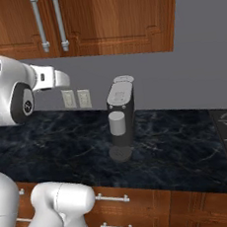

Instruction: Open the cabinet, pick the kettle from the cabinet, and place it in the sink.

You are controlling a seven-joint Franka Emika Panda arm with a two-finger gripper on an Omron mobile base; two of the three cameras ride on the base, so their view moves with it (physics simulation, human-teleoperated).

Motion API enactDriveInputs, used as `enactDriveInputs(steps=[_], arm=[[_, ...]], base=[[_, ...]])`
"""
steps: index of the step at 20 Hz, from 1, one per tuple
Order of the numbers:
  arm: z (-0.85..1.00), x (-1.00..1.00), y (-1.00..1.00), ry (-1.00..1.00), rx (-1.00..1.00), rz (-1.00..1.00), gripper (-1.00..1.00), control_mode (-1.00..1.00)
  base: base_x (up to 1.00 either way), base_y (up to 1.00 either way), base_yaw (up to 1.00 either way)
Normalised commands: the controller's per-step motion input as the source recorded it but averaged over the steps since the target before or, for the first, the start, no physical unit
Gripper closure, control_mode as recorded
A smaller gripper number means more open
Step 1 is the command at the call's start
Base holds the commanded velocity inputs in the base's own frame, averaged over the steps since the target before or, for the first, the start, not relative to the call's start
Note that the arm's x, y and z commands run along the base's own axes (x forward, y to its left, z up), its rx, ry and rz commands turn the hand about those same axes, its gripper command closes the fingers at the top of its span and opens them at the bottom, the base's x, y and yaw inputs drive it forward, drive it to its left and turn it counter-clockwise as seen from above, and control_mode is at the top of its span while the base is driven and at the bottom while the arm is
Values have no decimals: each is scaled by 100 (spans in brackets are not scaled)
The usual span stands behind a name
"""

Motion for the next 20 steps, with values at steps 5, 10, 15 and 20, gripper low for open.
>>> enactDriveInputs(steps=[5, 10, 15, 20], arm=[[35, -5, 0, -14, 0, 0, -100, -100], [38, 0, 0, -10, 0, 0, -100, -100], [39, 1, 0, 4, 0, 1, -100, -100], [34, 11, 0, 8, 0, 3, -100, -100]], base=[[0, 0, 0], [0, 0, 0], [0, 0, 0], [0, 0, 0]])
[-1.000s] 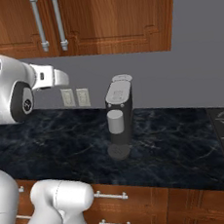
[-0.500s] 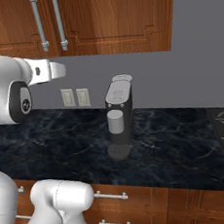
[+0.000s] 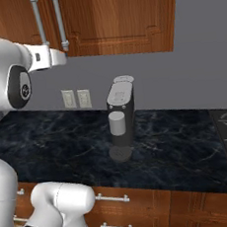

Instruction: Open the cabinet, pick the kettle from the cabinet, and place it in the sink.

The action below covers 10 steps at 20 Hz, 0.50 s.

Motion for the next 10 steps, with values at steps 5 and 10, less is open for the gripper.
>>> enactDriveInputs(steps=[5, 10], arm=[[31, 22, 6, 10, -1, 2, -100, -100], [28, 27, 0, 16, -1, 0, -100, -100]], base=[[0, 0, 0], [0, 0, 0]])
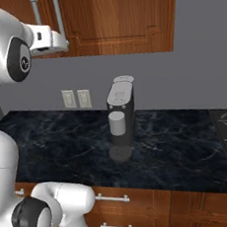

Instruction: Open the cabinet, pick the kettle from the cabinet, and place it in the sink.

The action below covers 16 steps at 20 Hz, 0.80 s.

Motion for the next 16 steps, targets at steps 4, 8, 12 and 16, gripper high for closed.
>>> enactDriveInputs(steps=[4, 8, 12, 16], arm=[[14, 36, 0, 11, 0, 0, -100, -100], [5, 43, -2, 8, 0, 0, -100, -100], [1, 45, -2, 3, 0, 0, -100, -100], [0, 47, -2, 0, 0, 0, -100, -100]], base=[[0, 0, 0], [0, 0, 0], [0, 0, 0], [0, 0, 0]])
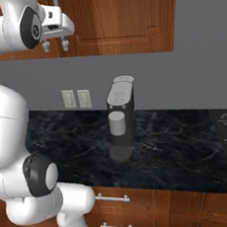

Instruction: Open the cabinet, pick the kettle from the cabinet, and place it in the sink.

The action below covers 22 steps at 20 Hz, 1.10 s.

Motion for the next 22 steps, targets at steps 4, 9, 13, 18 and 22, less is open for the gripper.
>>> enactDriveInputs(steps=[4, 9, 13, 18, 22], arm=[[0, 47, -1, 0, 0, 0, -100, -100], [0, 44, 0, 0, 0, 0, -100, -100], [0, 42, 0, 0, 0, 0, -100, -100], [0, 38, 0, 0, 0, 0, -100, -100], [-2, 36, 0, 0, 0, 0, -100, -100]], base=[[0, 0, 0], [0, 0, 0], [0, 0, 0], [0, 0, 0], [0, 0, 0]])
